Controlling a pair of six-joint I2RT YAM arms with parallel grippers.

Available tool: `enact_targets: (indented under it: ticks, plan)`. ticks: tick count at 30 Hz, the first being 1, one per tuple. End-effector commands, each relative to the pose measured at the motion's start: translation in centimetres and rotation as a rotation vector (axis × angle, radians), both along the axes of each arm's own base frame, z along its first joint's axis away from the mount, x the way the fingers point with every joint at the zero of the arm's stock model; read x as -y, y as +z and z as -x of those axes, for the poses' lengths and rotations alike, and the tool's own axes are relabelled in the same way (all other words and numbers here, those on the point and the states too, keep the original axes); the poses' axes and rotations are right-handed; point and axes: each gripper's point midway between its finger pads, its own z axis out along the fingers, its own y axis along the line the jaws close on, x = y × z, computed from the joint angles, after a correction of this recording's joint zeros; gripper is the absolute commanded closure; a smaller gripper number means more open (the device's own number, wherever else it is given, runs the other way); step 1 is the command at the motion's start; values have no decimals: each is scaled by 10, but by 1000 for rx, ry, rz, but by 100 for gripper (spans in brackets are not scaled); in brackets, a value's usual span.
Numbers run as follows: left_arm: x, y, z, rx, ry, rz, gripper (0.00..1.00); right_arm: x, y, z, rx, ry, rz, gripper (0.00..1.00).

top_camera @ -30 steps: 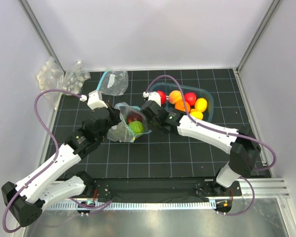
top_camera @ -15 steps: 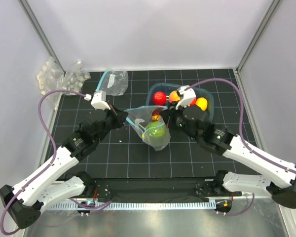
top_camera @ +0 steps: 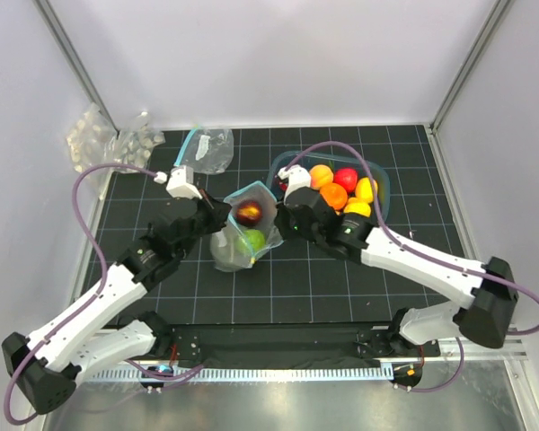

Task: Place the food in the zip-top bag and seal the zipper
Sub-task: Adjust the zipper food storage bag at the center of the board.

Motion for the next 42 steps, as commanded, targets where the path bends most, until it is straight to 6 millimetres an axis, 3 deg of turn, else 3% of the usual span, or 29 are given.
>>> enact_targets:
  ticks: [1,5,9,11,12,13,14,19,31,38,42]
  plan:
    - [3,18,-7,37,5,25,100,4,51,-11,124,-38,-84,87]
    - [-17,18,-9,48,97,-8,100,6,46,-17,114,-57,-30,82]
    - [-25,21,-8,62,132,-6,100,10,43,-21,132,-77,-36,82]
    - [-29,21,-8,61,146,-19,100,10,43,-21,129,-74,-36,77]
    - [-35,24,-8,70,169,-25,100,9,43,-21,132,-75,-36,53]
    - [-39,25,-8,76,183,-33,100,10,43,-21,135,-77,-35,41]
    - [-43,25,-7,75,197,-42,100,11,43,-21,137,-81,-35,36]
    - [-59,27,-5,96,265,-44,100,22,48,-26,172,-115,-45,37]
    - [-47,14,-13,59,244,-63,100,56,83,-21,309,-176,-170,32]
    - [-51,18,-10,74,252,-49,100,86,64,-55,262,-298,-116,32]
    - [-51,19,-10,79,252,-46,100,93,37,-80,174,-329,-122,32]
